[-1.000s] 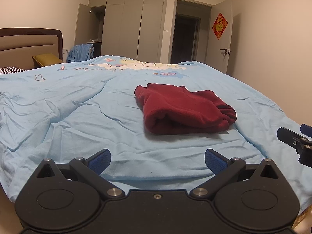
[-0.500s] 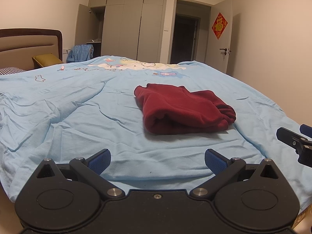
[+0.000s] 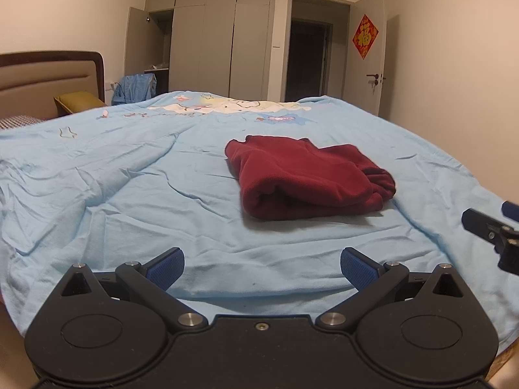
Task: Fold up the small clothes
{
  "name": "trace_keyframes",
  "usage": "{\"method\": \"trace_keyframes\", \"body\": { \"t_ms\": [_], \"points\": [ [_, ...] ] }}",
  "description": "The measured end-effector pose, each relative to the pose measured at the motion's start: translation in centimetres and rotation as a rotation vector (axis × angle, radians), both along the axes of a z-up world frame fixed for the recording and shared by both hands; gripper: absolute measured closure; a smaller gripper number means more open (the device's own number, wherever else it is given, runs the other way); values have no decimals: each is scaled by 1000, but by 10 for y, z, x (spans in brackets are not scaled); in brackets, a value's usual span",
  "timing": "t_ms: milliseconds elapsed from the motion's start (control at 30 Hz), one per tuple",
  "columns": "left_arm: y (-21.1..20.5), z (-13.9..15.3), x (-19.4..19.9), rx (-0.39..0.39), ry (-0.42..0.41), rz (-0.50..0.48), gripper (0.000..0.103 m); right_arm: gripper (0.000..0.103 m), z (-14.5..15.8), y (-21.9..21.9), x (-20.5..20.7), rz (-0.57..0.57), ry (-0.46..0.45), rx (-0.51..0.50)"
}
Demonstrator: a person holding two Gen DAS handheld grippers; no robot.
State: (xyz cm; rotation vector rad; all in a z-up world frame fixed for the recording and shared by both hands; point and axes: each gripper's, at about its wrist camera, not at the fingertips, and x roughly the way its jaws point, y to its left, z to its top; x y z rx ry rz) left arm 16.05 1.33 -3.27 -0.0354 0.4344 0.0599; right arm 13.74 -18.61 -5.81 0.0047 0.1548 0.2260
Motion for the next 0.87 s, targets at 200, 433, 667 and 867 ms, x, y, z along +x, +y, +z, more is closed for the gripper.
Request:
{"method": "trace_keyframes", "body": {
  "t_ms": [200, 433, 667, 867],
  "points": [
    [-10, -2, 2, 160, 25, 91, 1, 0, -1, -1, 1, 4, 9, -2],
    [-5, -1, 2, 138, 34, 93, 1, 0, -4, -3, 3, 5, 24, 2],
    [-6, -1, 7, 130, 41, 86, 1, 0, -7, -4, 7, 1, 41, 4],
    [-4, -1, 13, 114, 55, 78, 1, 0, -9, -6, 14, -1, 57, 1]
  ]
}}
